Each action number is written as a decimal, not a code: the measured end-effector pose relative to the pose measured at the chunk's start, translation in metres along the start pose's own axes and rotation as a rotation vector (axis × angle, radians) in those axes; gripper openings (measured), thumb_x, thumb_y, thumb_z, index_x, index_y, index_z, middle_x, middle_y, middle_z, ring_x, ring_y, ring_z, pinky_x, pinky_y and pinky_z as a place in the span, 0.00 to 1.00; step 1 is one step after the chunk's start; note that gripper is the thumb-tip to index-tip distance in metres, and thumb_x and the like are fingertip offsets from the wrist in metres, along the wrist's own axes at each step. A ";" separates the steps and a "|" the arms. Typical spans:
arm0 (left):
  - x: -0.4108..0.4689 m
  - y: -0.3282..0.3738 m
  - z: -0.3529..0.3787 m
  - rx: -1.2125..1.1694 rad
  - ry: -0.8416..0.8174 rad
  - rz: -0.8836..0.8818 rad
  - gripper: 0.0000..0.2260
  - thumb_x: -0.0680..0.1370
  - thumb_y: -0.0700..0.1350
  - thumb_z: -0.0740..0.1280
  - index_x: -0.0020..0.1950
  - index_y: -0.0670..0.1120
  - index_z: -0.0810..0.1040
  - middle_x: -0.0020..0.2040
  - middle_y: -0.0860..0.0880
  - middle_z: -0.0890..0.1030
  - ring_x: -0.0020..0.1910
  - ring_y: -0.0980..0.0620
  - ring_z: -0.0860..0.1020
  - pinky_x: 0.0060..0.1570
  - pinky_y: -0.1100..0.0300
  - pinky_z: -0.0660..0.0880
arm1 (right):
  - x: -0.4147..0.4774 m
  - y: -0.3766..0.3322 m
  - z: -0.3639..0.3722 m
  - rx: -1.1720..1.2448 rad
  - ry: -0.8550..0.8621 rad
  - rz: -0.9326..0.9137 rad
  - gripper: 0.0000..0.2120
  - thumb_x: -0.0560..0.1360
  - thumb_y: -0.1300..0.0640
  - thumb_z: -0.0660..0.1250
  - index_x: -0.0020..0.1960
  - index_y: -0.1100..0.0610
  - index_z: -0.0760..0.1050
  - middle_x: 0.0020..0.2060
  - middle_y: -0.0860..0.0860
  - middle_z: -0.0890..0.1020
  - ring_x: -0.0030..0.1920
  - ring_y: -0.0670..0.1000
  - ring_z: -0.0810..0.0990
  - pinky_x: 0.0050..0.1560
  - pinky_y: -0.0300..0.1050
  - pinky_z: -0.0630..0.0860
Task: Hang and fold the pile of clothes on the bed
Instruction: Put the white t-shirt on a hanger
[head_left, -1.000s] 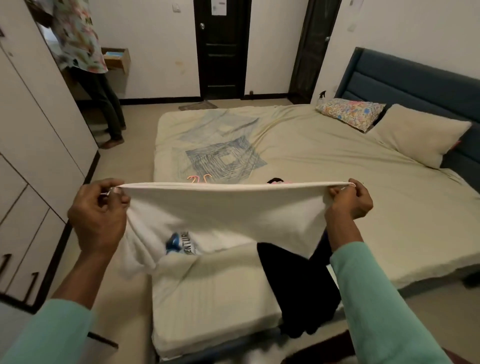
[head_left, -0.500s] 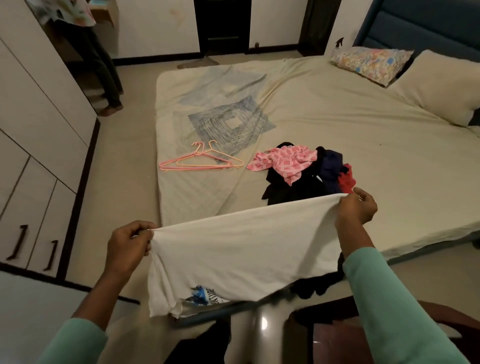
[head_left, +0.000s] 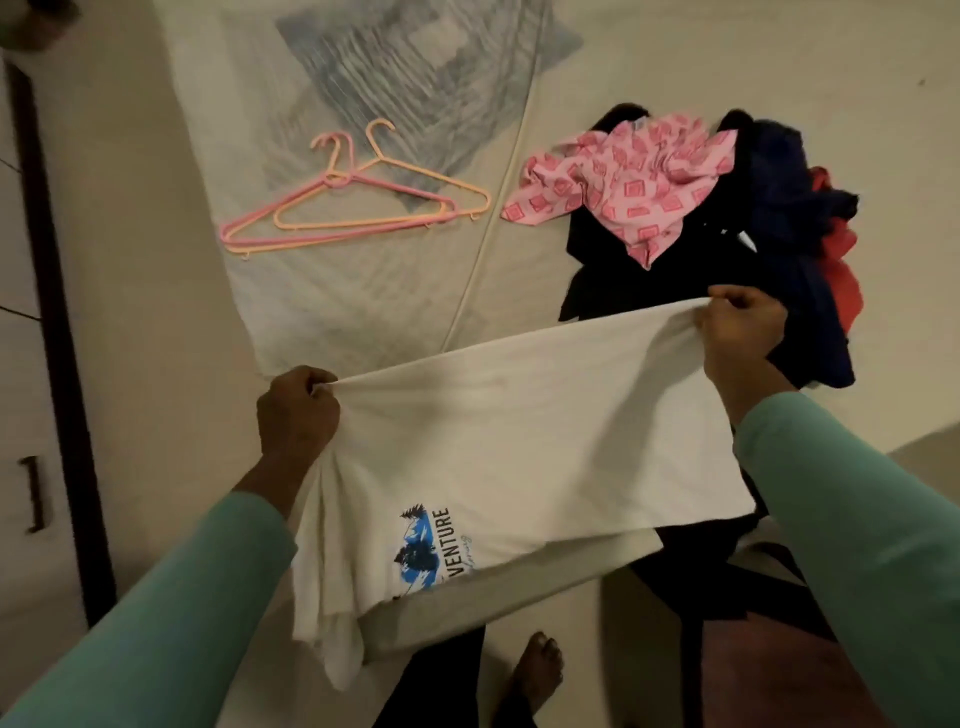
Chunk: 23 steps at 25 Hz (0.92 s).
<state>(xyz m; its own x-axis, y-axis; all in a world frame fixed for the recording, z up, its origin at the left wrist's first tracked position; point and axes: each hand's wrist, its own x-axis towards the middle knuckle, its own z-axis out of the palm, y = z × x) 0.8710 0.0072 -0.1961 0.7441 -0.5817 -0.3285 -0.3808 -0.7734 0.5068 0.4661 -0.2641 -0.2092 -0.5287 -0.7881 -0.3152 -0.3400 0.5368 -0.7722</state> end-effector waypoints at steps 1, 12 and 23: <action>0.018 0.001 0.015 0.032 -0.010 -0.007 0.09 0.79 0.38 0.66 0.53 0.46 0.85 0.51 0.43 0.85 0.54 0.39 0.81 0.56 0.52 0.76 | 0.016 0.009 0.015 -0.009 -0.001 -0.008 0.17 0.66 0.65 0.66 0.35 0.43 0.84 0.38 0.43 0.86 0.43 0.50 0.86 0.55 0.49 0.84; 0.002 0.041 0.109 0.202 -0.161 0.570 0.20 0.77 0.36 0.69 0.68 0.46 0.75 0.64 0.42 0.74 0.51 0.40 0.82 0.47 0.47 0.82 | -0.130 0.111 0.014 -0.115 0.058 -0.214 0.14 0.77 0.61 0.69 0.59 0.46 0.76 0.55 0.51 0.75 0.53 0.50 0.78 0.56 0.43 0.76; 0.021 0.107 0.165 0.493 -0.387 0.482 0.23 0.77 0.46 0.74 0.70 0.44 0.74 0.68 0.37 0.72 0.63 0.32 0.77 0.64 0.43 0.75 | -0.248 0.164 0.003 0.279 -0.093 1.022 0.13 0.74 0.58 0.78 0.41 0.58 0.73 0.41 0.54 0.80 0.37 0.51 0.76 0.49 0.49 0.76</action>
<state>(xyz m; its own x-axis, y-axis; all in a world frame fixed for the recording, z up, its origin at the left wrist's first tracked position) 0.7549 -0.1294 -0.2797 0.2253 -0.8575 -0.4625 -0.8795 -0.3833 0.2822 0.5433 0.0184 -0.2594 -0.3965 -0.0282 -0.9176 0.4286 0.8782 -0.2122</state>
